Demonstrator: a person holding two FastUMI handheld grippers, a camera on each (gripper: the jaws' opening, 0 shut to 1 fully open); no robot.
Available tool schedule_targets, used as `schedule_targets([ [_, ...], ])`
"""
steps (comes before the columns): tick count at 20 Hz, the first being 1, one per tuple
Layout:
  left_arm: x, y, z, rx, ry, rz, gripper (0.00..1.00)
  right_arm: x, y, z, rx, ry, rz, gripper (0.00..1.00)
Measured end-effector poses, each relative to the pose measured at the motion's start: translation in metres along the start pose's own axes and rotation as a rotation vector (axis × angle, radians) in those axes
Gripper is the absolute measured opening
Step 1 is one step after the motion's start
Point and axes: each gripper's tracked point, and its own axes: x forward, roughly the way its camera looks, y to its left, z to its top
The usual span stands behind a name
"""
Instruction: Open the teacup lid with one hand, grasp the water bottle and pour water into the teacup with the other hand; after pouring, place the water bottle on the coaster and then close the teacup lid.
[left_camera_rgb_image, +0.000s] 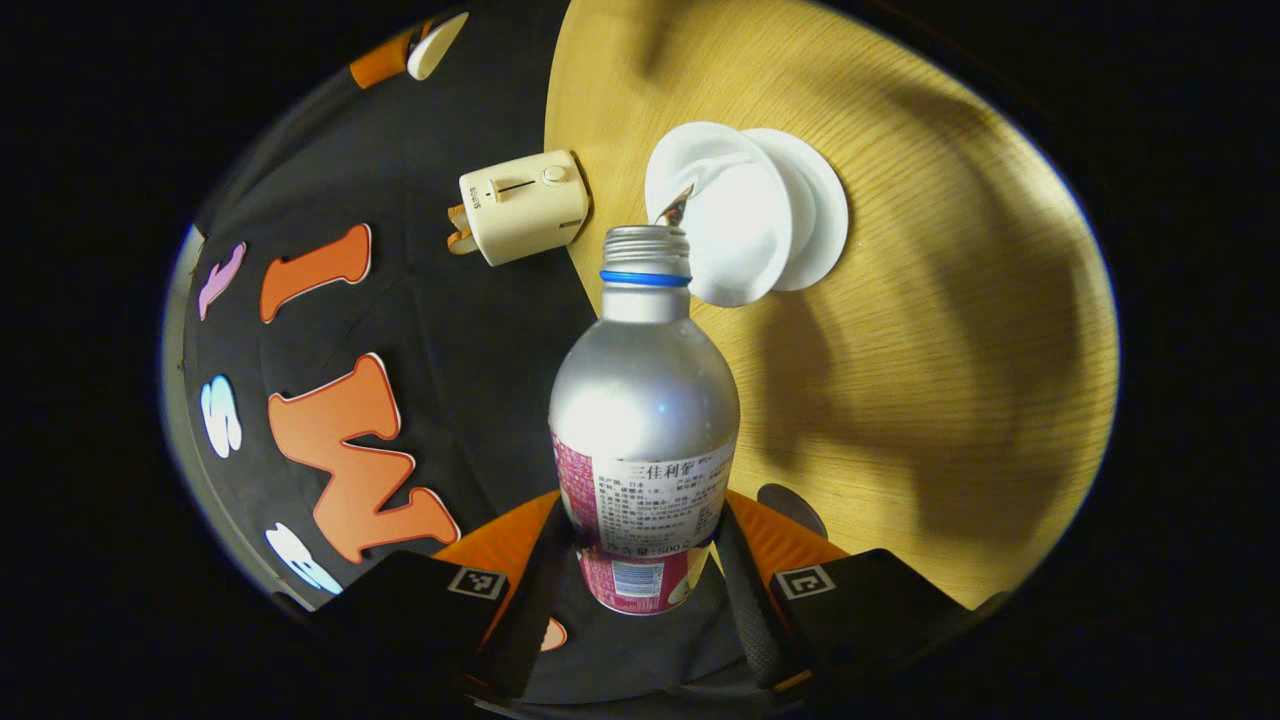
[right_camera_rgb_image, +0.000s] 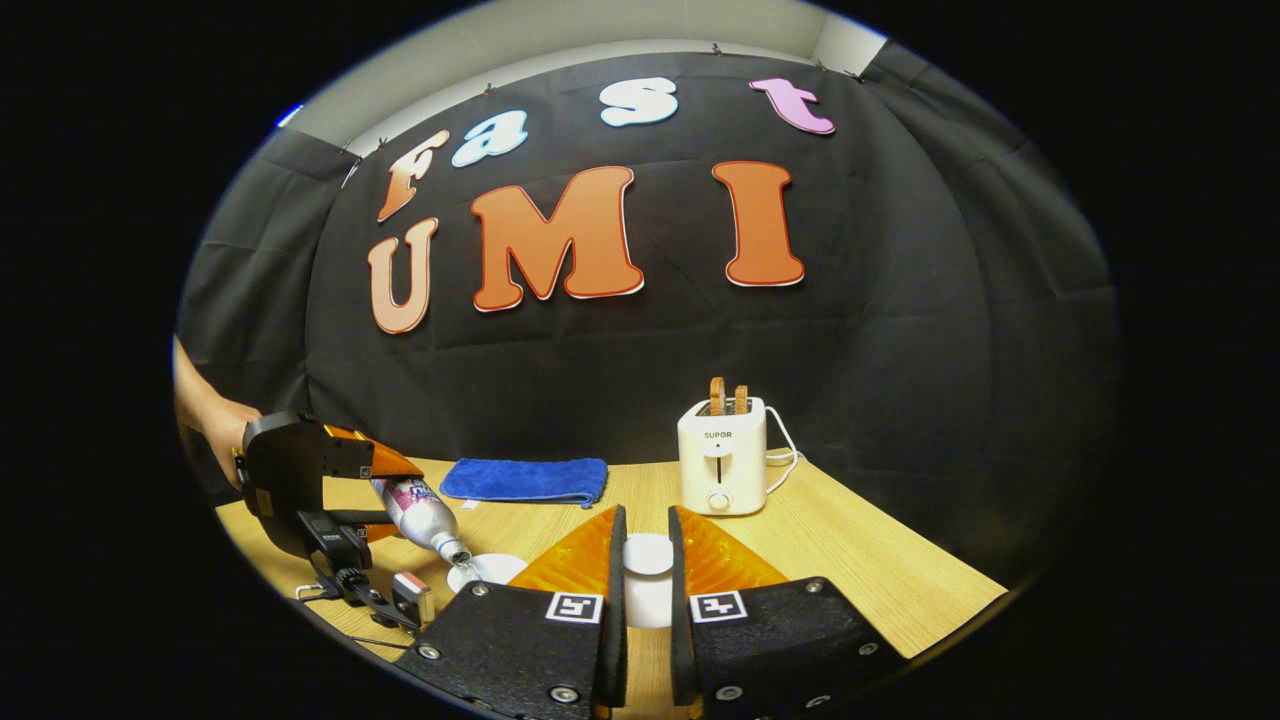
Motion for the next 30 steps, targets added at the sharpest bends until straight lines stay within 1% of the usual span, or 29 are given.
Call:
schedule_targets([
  [5,0.0,0.021,-0.012,0.07,0.025,0.019,0.82,0.001,-0.001,-0.001,0.002,0.004,0.002,0.18],
  [10,-0.006,0.04,-0.025,0.103,0.046,0.052,0.82,0.002,0.001,-0.002,-0.001,0.01,0.009,0.17],
  [14,-0.011,0.051,-0.032,0.134,0.059,0.064,0.82,0.002,0.007,-0.004,-0.004,0.009,0.022,0.17],
  [19,-0.014,0.073,-0.03,0.19,0.058,0.107,0.82,0.001,0.008,-0.004,-0.005,0.016,0.023,0.17],
  [30,-0.017,0.091,-0.025,0.299,0.059,0.135,0.82,-0.003,0.006,-0.004,-0.009,0.02,0.027,0.17],
])
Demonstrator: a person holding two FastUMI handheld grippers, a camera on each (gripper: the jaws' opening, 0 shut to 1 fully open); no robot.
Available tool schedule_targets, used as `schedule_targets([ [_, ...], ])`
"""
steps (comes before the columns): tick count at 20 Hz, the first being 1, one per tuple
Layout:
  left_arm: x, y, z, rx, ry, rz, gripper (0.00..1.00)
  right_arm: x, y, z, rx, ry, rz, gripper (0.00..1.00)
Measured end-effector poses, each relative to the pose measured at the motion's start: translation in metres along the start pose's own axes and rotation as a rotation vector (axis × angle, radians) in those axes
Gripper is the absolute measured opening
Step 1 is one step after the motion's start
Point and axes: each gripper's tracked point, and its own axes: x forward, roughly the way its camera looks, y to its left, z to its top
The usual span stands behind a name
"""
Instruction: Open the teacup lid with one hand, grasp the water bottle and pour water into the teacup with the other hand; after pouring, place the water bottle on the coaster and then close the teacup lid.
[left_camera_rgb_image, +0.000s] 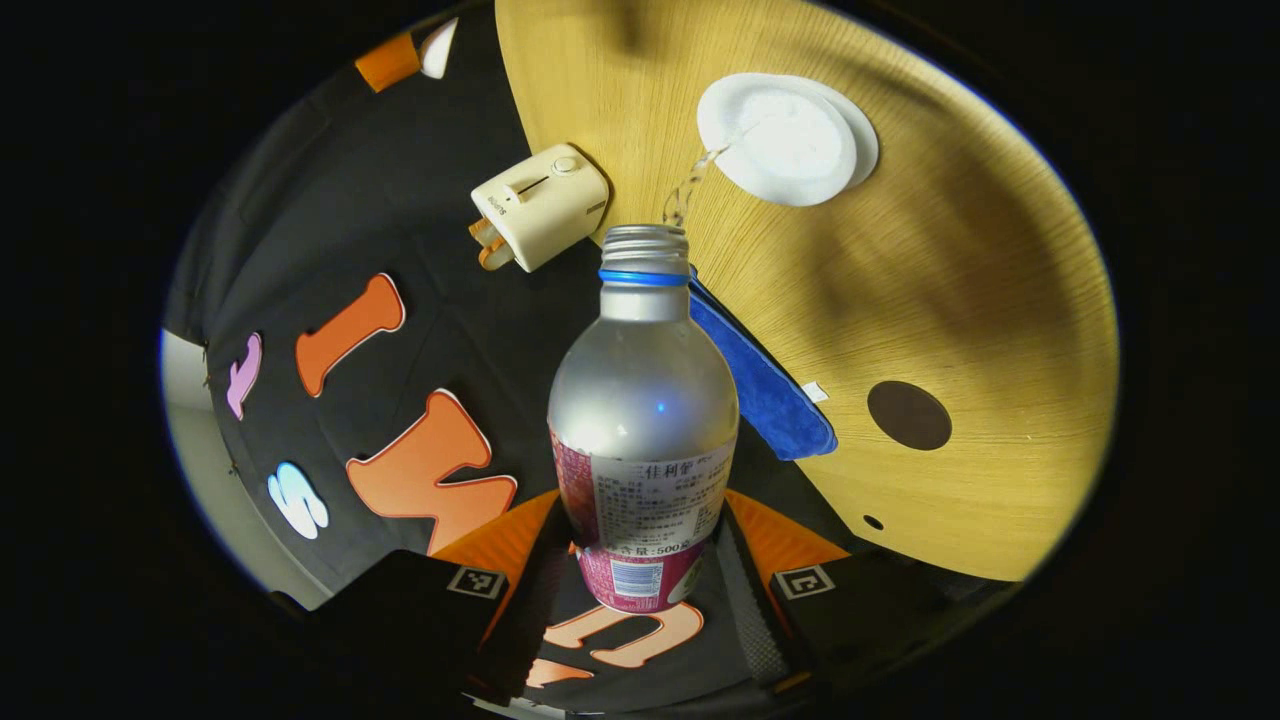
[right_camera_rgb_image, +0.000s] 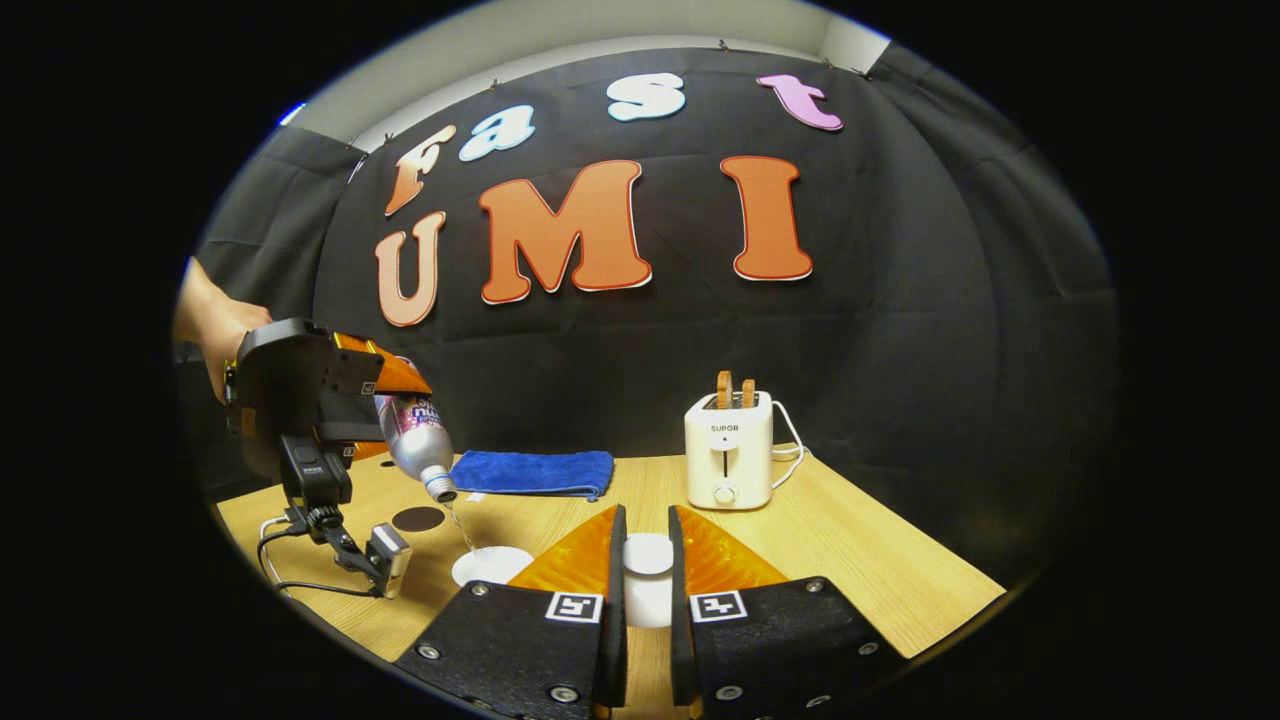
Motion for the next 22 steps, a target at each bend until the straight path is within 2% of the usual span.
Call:
schedule_targets([
  [10,0.002,-0.005,0.016,0.044,-0.023,0.005,0.82,-0.001,0.002,-0.008,0.003,0.014,0.01,0.17],
  [15,0.006,-0.016,0.03,0.027,-0.046,0.006,0.83,-0.001,0.003,-0.013,0.01,0.021,0.014,0.17],
  [18,0.008,-0.021,0.034,-0.01,-0.06,0.008,0.82,-0.001,0.005,-0.012,0.016,0.022,0.015,0.18],
  [22,0.009,-0.03,0.026,-0.175,-0.062,0.017,0.82,0.003,0.014,-0.011,0.02,0.019,0.03,0.17],
])
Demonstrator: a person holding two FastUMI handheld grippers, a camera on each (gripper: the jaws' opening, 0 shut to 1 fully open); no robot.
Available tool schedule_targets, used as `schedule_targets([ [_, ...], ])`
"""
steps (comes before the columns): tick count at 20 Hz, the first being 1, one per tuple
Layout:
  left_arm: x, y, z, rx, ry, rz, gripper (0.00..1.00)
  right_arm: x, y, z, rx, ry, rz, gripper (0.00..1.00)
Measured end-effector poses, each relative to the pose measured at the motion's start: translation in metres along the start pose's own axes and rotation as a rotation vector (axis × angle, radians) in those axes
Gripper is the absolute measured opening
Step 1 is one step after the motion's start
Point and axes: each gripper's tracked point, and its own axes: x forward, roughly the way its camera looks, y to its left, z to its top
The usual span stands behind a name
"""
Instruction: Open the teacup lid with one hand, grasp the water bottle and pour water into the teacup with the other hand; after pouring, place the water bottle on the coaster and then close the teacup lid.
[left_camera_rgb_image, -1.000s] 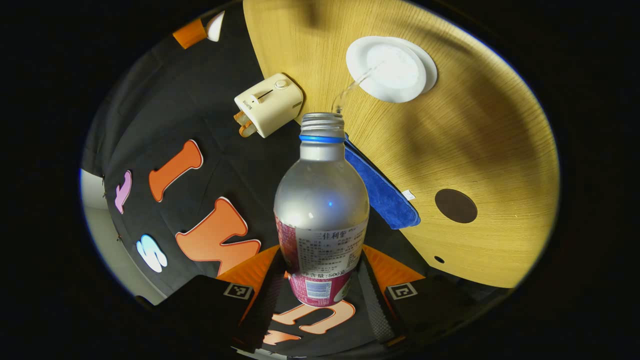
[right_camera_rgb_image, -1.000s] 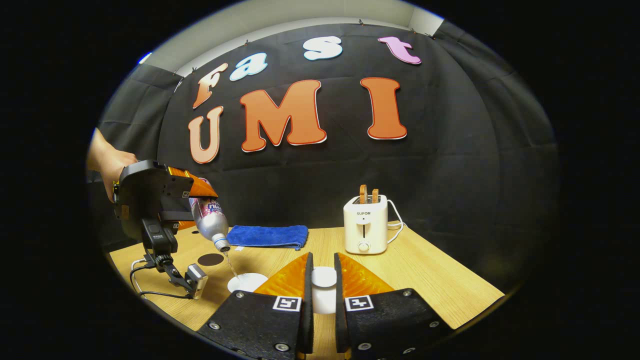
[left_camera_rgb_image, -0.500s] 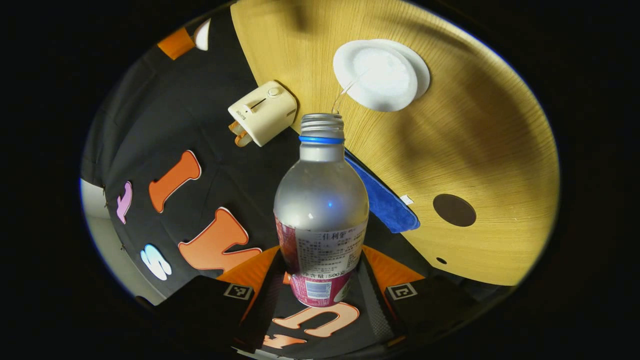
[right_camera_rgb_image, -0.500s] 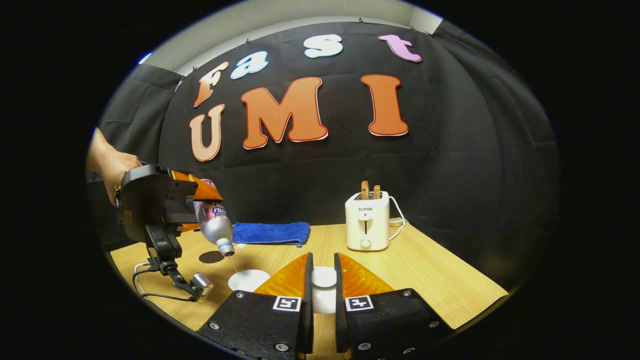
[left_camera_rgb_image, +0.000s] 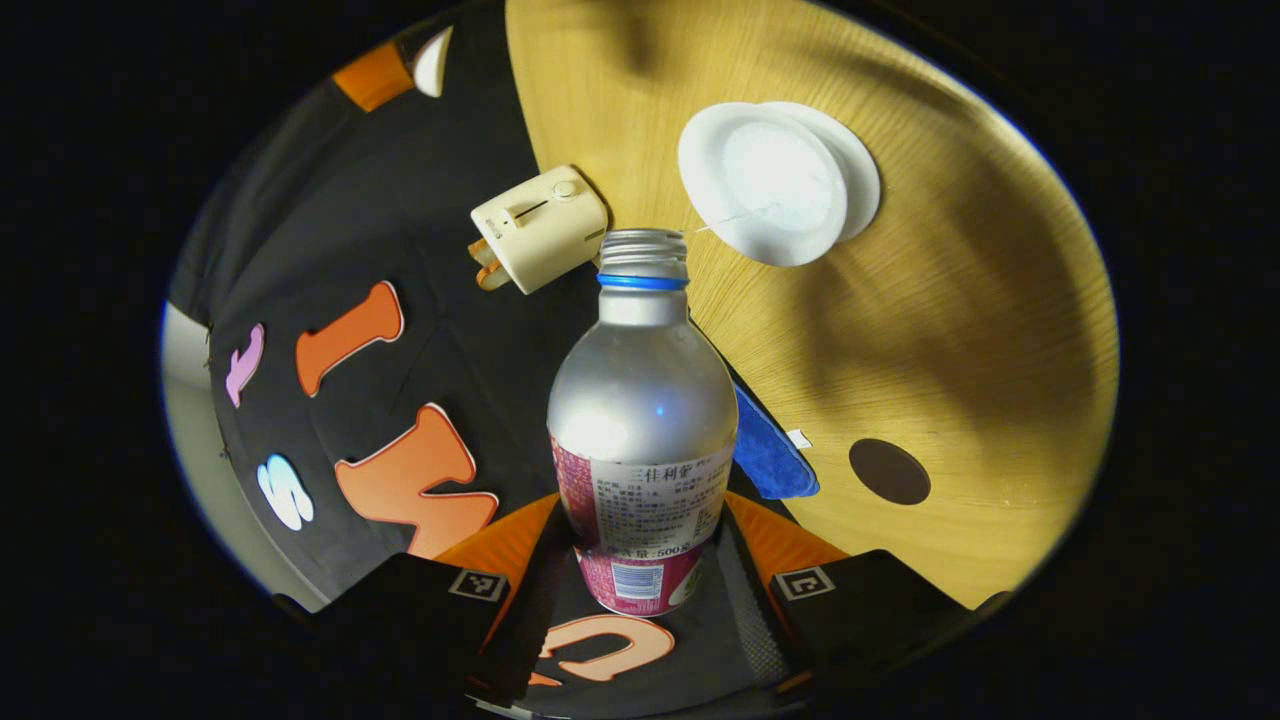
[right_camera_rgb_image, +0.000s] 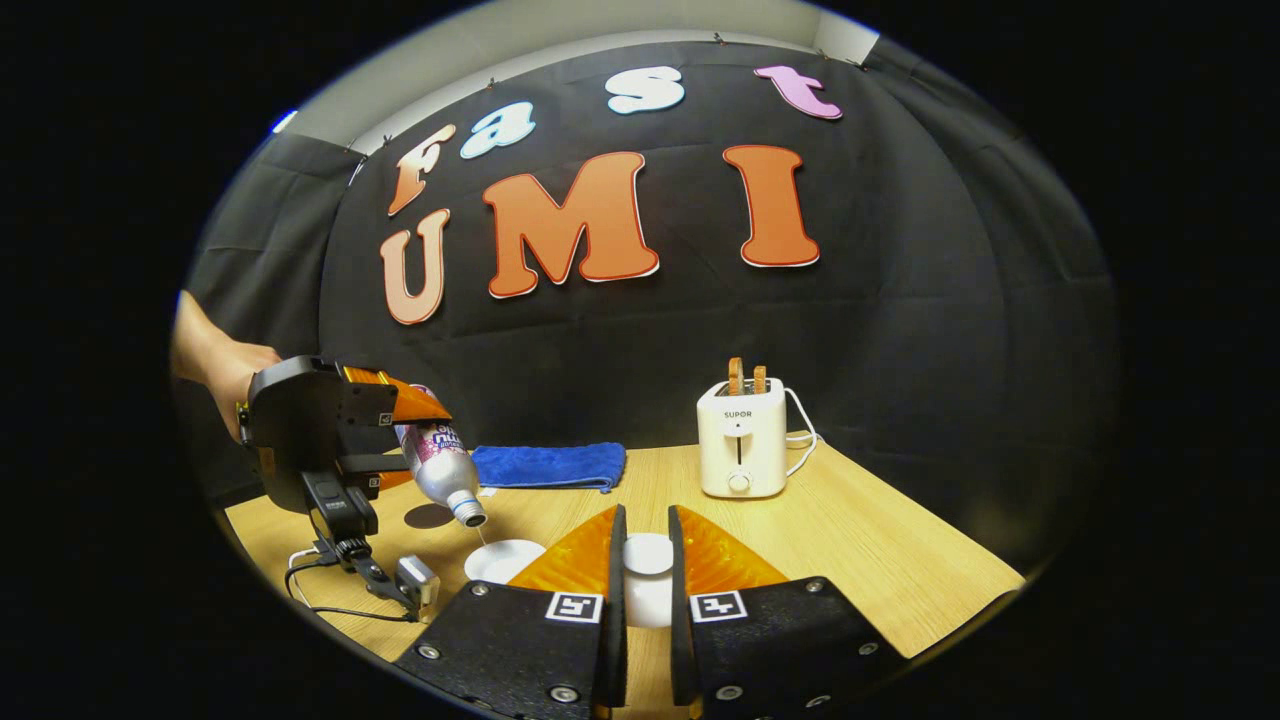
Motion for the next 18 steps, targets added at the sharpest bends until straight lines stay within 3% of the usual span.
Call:
schedule_targets([
  [9,-0.021,0.005,-0.045,-0.572,0.038,0.135,0.81,0.02,0.05,0.008,-0.022,-0.007,0.082,0.17],
  [11,-0.022,-0.004,-0.056,-0.681,0.065,0.123,0.79,0.027,0.064,0.008,-0.025,-0.009,0.105,0.18],
  [14,-0.023,-0.02,-0.067,-0.932,0.089,0.107,0.81,0.04,0.086,0.0,-0.028,0.008,0.146,0.18],
  [18,-0.001,-0.037,-0.09,-1.245,0.135,0.14,0.79,0.056,0.108,-0.012,-0.062,0.036,0.176,0.18],
])
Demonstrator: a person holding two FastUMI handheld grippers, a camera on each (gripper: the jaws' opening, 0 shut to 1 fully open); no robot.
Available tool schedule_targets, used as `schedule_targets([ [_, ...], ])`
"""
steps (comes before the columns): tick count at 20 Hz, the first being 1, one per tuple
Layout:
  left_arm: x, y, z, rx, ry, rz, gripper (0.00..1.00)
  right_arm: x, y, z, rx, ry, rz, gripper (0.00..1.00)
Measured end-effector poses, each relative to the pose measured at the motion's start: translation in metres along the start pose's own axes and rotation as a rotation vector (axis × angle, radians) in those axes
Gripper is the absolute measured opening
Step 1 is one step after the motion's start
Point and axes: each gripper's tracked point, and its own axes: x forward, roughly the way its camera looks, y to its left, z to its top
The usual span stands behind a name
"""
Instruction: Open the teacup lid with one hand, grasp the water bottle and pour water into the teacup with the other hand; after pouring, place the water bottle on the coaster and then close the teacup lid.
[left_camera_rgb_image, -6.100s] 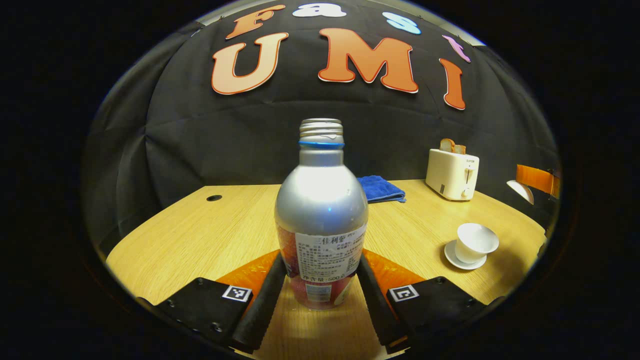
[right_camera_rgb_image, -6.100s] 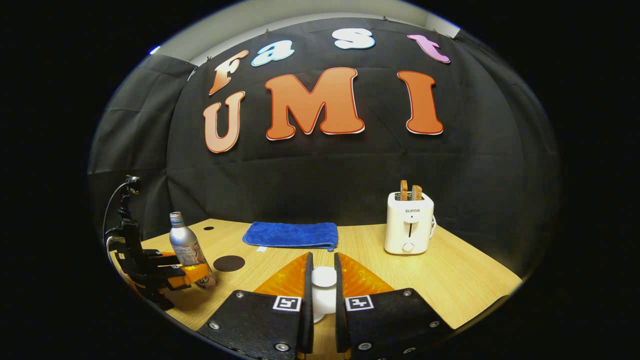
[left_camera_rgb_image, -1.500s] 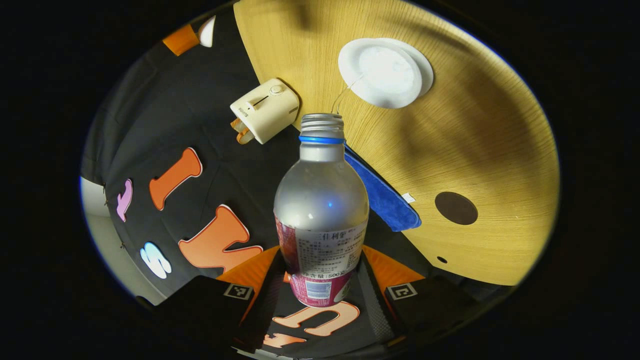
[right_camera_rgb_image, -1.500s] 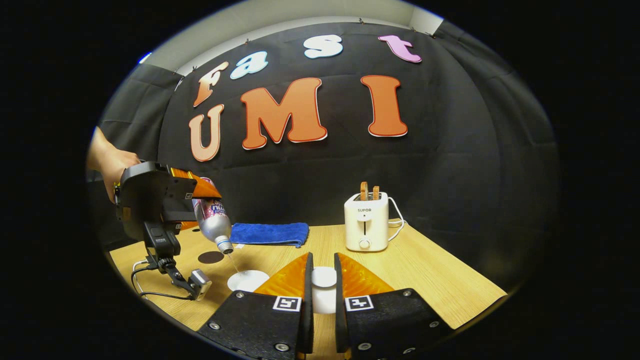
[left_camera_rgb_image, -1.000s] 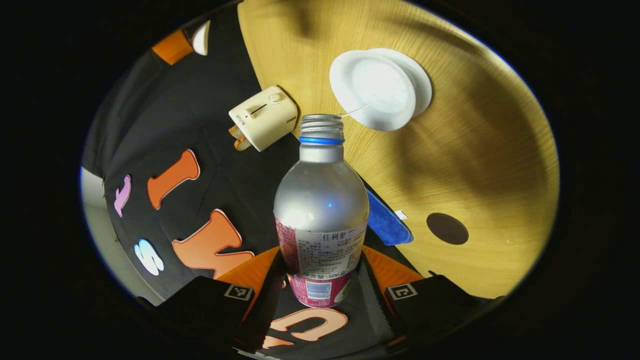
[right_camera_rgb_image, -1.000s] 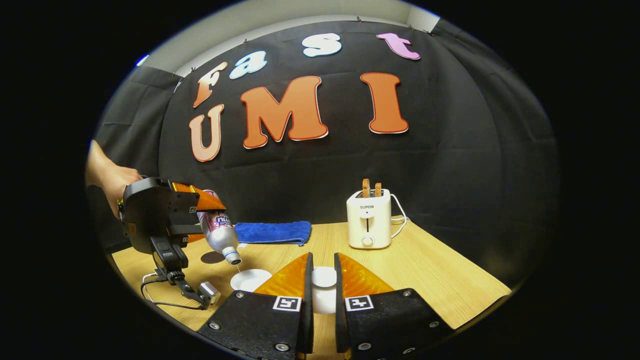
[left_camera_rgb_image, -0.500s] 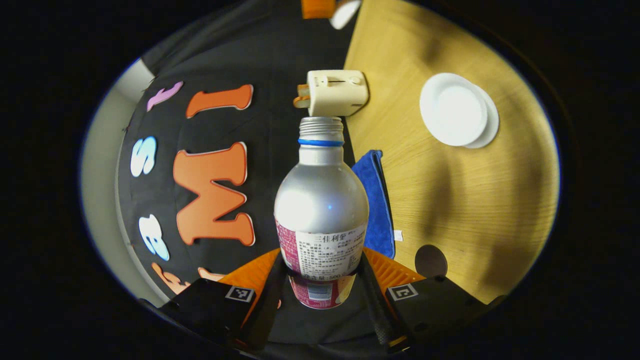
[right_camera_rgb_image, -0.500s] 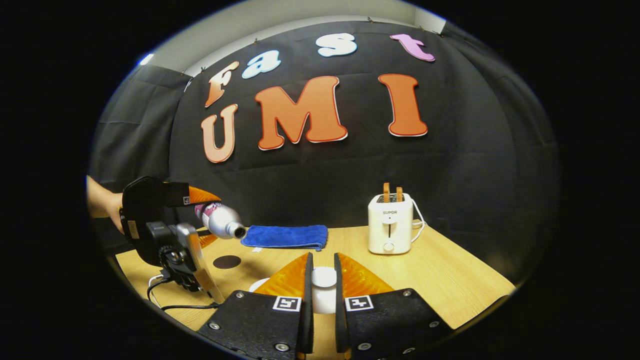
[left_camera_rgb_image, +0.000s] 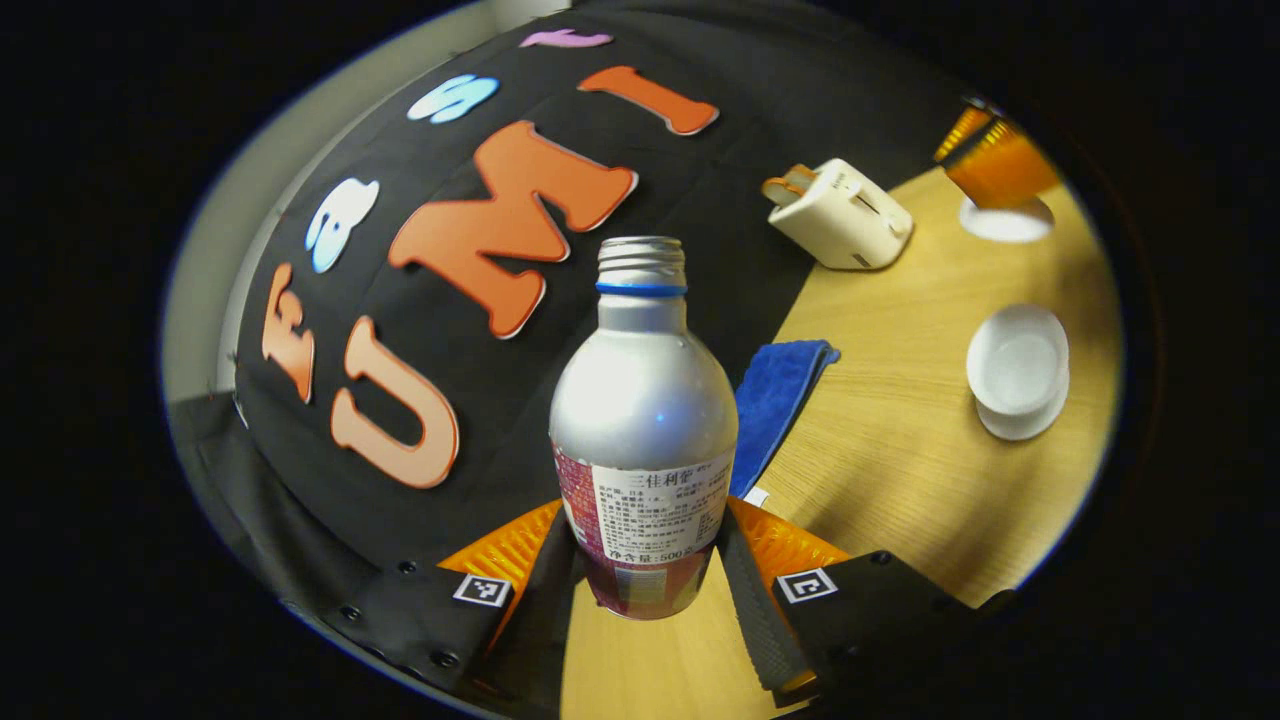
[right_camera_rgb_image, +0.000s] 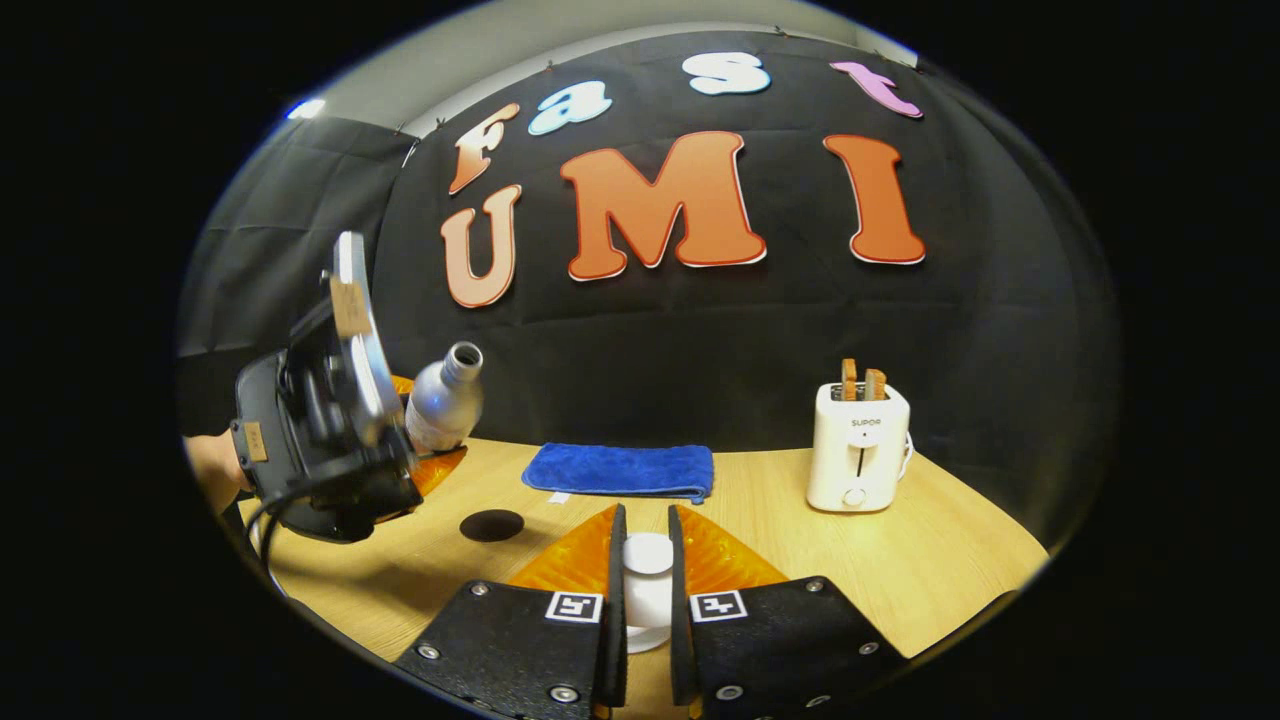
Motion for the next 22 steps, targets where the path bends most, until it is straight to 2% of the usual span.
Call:
schedule_targets([
  [1,0.008,0.0,-0.006,-0.083,0.002,0.01,0.81,0.005,0.004,-0.004,-0.004,0.01,0.005,0.18],
  [2,0.014,-0.001,-0.011,-0.143,0.007,0.009,0.81,0.01,0.007,-0.011,-0.005,0.025,0.014,0.13],
  [3,0.018,-0.004,-0.018,-0.201,0.029,-0.012,0.81,0.015,0.011,-0.017,0.001,0.041,0.018,0.18],
  [6,0.02,-0.006,-0.024,-0.381,0.081,-0.045,0.79,0.025,0.016,-0.03,0.007,0.068,0.018,0.18],
  [7,0.023,-0.007,-0.028,-0.431,0.088,-0.05,0.81,0.028,0.018,-0.035,0.001,0.073,0.017,0.18],
  [9,0.025,-0.008,-0.032,-0.505,0.09,-0.055,0.79,0.031,0.017,-0.044,-0.013,0.085,0.007,0.18],
  [10,0.025,-0.008,-0.031,-0.535,0.084,-0.06,0.79,0.033,0.015,-0.048,-0.013,0.091,-0.003,0.18],
  [11,0.027,-0.008,-0.033,-0.563,0.084,-0.059,0.81,0.034,0.014,-0.052,-0.008,0.096,-0.004,0.14],
  [12,0.026,-0.009,-0.033,-0.589,0.079,-0.067,0.81,0.036,0.015,-0.059,-0.002,0.106,-0.004,0.18],
  [18,0.035,-0.014,-0.045,-0.704,0.112,-0.078,0.8,0.039,0.016,-0.077,-0.019,0.125,-0.01,0.18],
  [22,0.039,-0.028,-0.061,-0.77,0.15,-0.111,0.8,0.04,0.018,-0.08,-0.039,0.113,-0.01,0.19],
])
